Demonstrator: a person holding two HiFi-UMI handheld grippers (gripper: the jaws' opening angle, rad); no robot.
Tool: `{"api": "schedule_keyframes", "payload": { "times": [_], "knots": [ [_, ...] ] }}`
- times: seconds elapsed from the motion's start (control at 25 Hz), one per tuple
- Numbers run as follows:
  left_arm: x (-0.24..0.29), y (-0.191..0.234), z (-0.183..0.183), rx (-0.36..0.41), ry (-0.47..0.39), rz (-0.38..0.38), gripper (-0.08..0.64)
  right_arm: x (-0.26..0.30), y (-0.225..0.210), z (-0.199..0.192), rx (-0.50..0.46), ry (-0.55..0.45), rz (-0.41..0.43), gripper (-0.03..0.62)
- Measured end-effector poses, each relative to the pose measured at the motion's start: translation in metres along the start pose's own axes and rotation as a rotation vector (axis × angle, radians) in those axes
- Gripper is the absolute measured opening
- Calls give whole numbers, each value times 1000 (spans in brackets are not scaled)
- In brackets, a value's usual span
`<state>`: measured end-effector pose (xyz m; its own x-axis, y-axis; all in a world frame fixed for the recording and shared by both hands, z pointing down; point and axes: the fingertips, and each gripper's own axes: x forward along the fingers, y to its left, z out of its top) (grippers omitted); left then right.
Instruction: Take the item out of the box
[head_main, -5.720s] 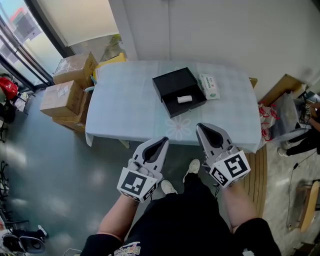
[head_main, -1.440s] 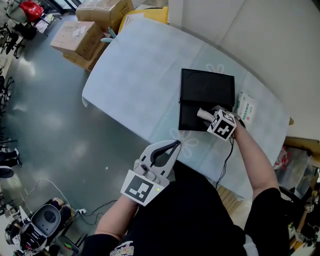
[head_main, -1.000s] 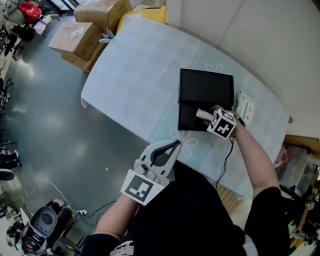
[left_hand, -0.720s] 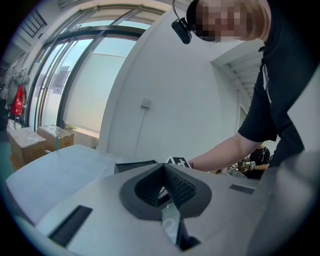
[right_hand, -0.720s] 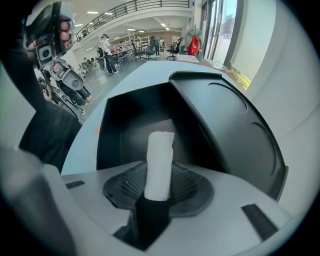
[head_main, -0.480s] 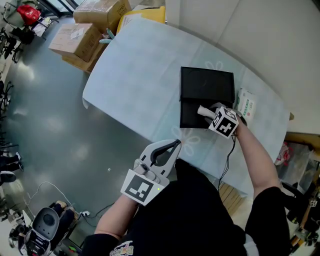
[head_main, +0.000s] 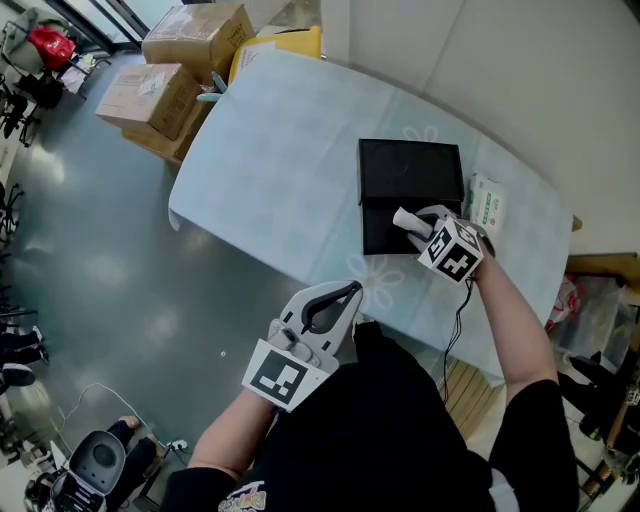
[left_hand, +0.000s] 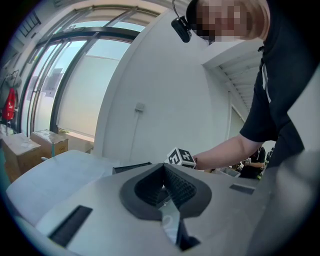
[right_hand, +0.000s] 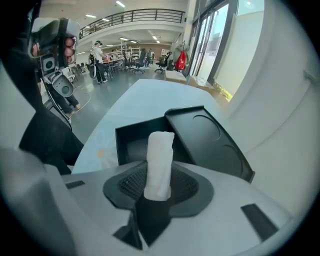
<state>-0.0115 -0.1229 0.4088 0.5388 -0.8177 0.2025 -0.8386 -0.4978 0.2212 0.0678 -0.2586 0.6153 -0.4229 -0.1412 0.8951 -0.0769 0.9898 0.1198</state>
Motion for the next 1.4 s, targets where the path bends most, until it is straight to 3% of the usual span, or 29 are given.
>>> {"api": "schedule_keyframes", "payload": {
  "times": [0.76, 1.4],
  "knots": [
    [-49, -22, 15, 62, -36, -133, 9, -115, 48, 80, 210, -317, -277, 135],
    [-100, -43, 24, 97, -75, -254, 9, -206, 130, 119, 432, -559, -491, 135]
  ]
}}
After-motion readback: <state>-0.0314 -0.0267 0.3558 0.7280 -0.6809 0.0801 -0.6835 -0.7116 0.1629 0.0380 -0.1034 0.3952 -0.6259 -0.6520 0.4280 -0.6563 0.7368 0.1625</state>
